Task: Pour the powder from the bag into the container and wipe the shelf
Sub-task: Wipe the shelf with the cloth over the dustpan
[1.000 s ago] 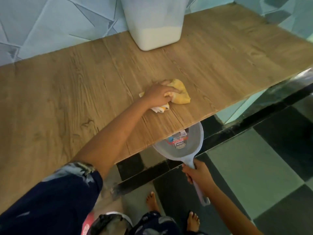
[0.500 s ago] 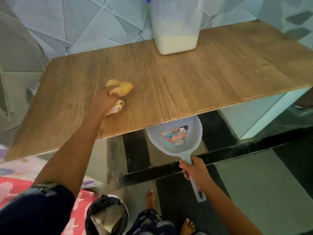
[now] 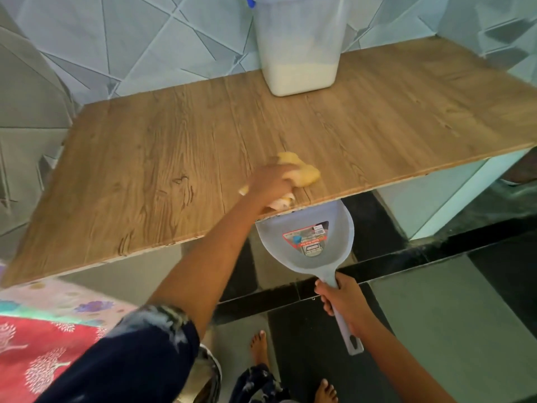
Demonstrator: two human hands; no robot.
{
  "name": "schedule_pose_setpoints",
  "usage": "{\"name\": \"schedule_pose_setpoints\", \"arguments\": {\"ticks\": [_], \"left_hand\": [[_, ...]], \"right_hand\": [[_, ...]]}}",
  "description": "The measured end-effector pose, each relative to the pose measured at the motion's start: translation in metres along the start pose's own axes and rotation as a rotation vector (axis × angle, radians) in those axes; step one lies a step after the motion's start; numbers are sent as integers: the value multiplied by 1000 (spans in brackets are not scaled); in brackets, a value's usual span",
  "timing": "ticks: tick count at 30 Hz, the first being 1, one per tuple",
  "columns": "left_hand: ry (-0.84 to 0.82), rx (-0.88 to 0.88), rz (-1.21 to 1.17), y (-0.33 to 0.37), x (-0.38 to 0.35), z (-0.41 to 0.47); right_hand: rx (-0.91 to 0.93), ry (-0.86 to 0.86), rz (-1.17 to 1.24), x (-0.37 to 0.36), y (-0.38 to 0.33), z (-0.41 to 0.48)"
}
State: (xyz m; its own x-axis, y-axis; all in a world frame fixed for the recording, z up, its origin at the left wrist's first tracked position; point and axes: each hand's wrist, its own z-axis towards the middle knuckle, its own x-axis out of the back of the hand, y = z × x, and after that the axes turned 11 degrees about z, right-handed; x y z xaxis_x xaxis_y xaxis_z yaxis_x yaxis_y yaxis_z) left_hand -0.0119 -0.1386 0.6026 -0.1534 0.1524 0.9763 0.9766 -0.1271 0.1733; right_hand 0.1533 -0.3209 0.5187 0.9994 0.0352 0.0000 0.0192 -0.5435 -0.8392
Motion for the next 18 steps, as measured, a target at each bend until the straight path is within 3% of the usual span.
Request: {"name": "schedule_pose_setpoints", "arguments": {"ticks": [3,5,7,9,11,15,18], "left_hand": [[48,-100,-304,18,-9,-33],[246,98,-464,-10,-2,-52],[397,377,-299,-59,5,-66],[368,631,-135,-98,8,-79],[309,731,-66,-103,-1,-81],[259,520,0,-29,-31,-60],[242,266,25,51,-42,-50]], "right_hand": [[7,-2,18,-1,-2,2],[11,-8,15,0,-2,4],[8,-11,5,1,-3,6],[7,-19,9,3,-3,8],[6,-32,25,5,-3,7],[9,-34,22,16,-5,4],[11,-30,43,31,-8,-3]]}}
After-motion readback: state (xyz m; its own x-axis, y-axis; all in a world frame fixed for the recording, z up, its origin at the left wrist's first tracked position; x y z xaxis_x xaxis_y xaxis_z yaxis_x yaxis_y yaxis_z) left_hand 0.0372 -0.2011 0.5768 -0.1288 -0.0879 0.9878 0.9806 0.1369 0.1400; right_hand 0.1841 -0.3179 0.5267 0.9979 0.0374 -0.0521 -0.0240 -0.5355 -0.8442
